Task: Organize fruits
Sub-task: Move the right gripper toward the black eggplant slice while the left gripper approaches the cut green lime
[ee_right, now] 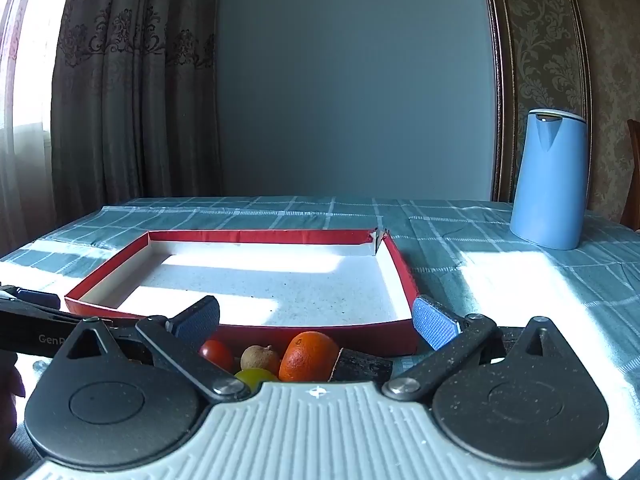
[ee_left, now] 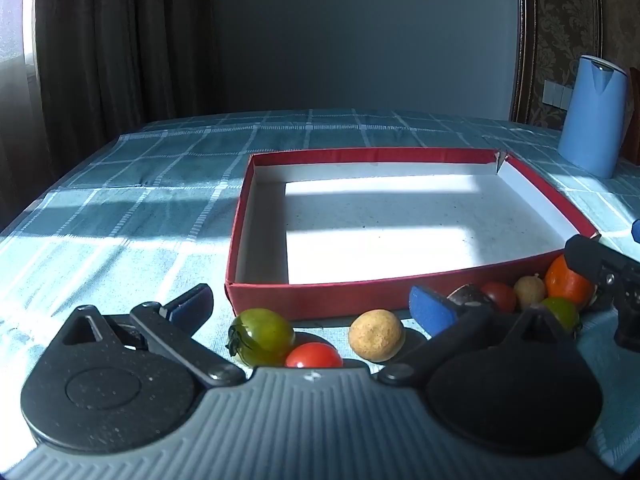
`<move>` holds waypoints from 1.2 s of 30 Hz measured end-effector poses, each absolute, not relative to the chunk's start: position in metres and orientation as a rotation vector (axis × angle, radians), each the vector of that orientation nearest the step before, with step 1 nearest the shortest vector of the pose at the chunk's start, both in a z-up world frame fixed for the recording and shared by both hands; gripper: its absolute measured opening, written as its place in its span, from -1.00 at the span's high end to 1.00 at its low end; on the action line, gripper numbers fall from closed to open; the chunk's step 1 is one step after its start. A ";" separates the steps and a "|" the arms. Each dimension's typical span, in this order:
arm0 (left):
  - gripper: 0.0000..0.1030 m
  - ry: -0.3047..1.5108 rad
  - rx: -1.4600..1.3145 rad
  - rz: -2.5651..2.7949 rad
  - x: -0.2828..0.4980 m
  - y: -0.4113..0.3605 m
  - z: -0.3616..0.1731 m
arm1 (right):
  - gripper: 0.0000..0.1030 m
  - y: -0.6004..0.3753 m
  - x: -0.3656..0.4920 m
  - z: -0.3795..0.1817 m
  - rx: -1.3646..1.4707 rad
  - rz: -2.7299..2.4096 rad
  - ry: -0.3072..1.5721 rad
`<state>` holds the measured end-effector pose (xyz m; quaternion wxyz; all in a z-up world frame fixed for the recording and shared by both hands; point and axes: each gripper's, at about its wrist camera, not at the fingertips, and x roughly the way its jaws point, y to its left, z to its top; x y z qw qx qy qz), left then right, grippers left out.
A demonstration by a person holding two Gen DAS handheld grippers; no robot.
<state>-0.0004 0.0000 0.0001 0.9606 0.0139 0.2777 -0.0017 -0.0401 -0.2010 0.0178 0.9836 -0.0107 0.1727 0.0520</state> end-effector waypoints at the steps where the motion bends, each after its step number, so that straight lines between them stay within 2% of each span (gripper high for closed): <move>1: -1.00 0.559 0.027 0.000 -0.001 0.000 0.000 | -1.00 -0.200 -0.040 0.018 -0.027 0.106 0.350; 16: -1.00 0.560 0.045 0.015 -0.004 0.001 0.005 | -1.00 -0.202 -0.033 0.014 -0.010 0.129 0.407; 27: -1.00 0.469 0.097 0.045 -0.022 -0.003 0.005 | -1.00 -0.201 -0.030 0.012 -0.003 0.158 0.438; 36: -1.00 0.540 0.101 0.050 -0.014 -0.003 0.000 | -1.00 -0.215 -0.041 0.016 0.019 0.107 0.391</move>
